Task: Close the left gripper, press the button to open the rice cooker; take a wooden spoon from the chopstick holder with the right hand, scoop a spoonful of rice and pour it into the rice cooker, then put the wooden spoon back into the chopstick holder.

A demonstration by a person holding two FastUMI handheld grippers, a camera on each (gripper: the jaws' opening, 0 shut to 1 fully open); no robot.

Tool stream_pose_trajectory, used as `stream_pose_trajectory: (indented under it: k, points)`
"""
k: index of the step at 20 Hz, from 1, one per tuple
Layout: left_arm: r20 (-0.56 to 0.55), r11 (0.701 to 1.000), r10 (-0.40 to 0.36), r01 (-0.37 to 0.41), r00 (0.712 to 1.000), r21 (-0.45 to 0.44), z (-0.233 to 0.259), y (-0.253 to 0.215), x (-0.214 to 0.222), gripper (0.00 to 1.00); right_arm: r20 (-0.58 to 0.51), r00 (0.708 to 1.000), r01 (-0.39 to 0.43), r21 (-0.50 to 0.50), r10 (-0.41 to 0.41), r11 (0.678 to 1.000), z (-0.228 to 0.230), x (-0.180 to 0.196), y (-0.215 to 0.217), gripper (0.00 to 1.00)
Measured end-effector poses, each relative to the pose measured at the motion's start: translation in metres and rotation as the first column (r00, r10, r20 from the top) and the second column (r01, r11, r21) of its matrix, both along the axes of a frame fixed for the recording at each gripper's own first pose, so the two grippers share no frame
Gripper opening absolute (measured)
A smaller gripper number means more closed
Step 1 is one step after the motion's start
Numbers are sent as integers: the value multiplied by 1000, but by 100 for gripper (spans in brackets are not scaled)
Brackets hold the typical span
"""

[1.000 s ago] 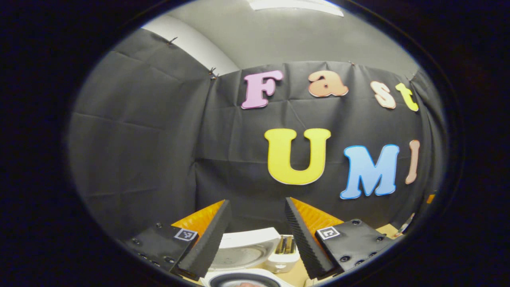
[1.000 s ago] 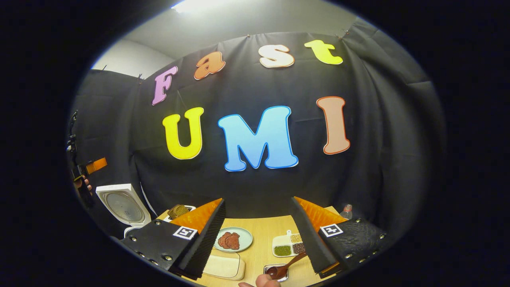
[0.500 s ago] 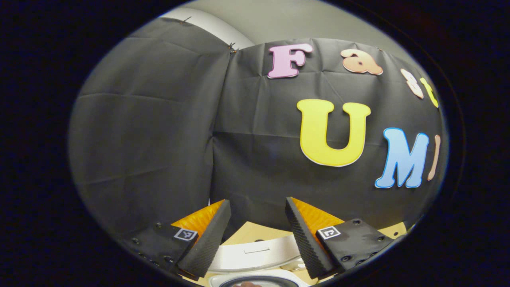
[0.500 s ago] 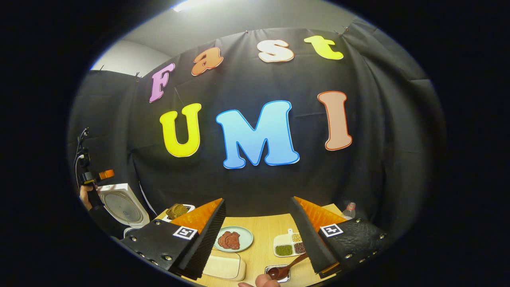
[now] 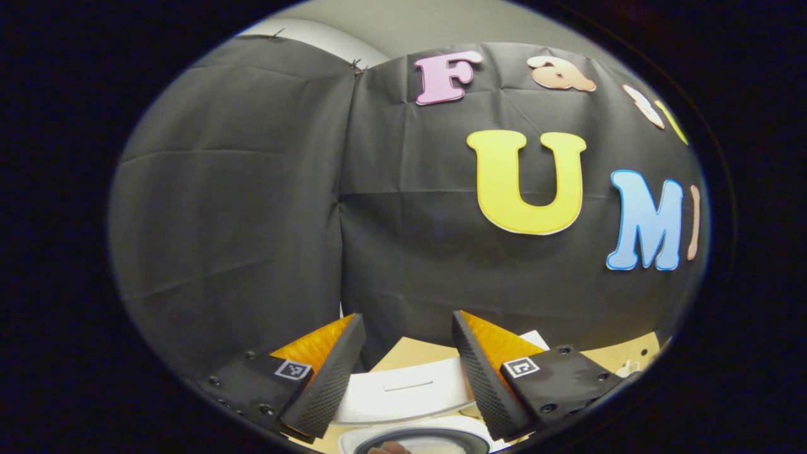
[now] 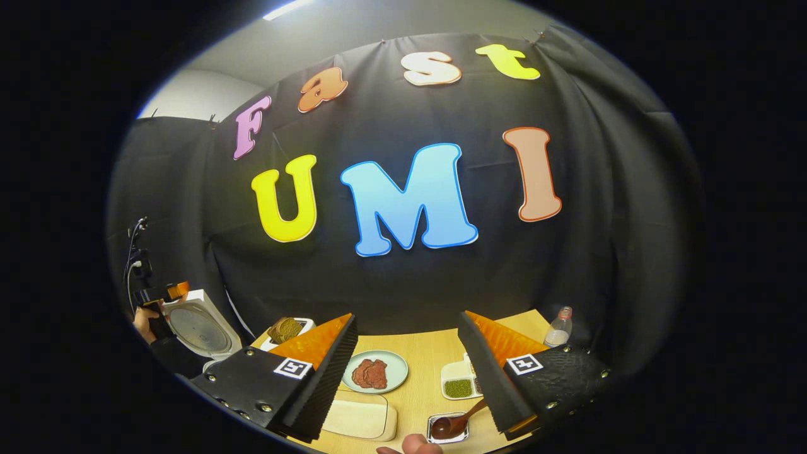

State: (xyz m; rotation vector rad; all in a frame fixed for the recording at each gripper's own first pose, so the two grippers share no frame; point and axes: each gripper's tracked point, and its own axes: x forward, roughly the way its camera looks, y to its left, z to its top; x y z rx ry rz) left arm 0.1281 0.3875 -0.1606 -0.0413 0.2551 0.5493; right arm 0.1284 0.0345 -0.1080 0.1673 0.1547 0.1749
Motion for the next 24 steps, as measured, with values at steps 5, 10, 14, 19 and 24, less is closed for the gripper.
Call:
stream_pose_trajectory:
  k: [5, 10, 14, 19, 24]
  points:
    - [31, 998, 38, -40, 999, 55, 1, -23, -22, 99, -13, 1000, -5, 28, 5, 1000, -4, 0, 0, 96]
    - [43, 996, 52, -55, 998, 70, -11, -52, -46, 96, -14, 1000, -15, 35, 15, 999, -5, -3, 2, 96]
    - [81, 995, 21, -28, 997, 96, -20, -75, -69, 97, -15, 1000, -27, 44, 27, 999, -6, -4, 5, 96]
    - [85, 994, 18, -27, 996, 106, -33, -95, -85, 89, -16, 999, -50, 38, 51, 998, -6, -7, 13, 96]
    - [70, 995, 36, -42, 997, 86, -57, -115, -106, 94, -15, 998, -62, 38, 62, 997, -4, -11, 15, 96]
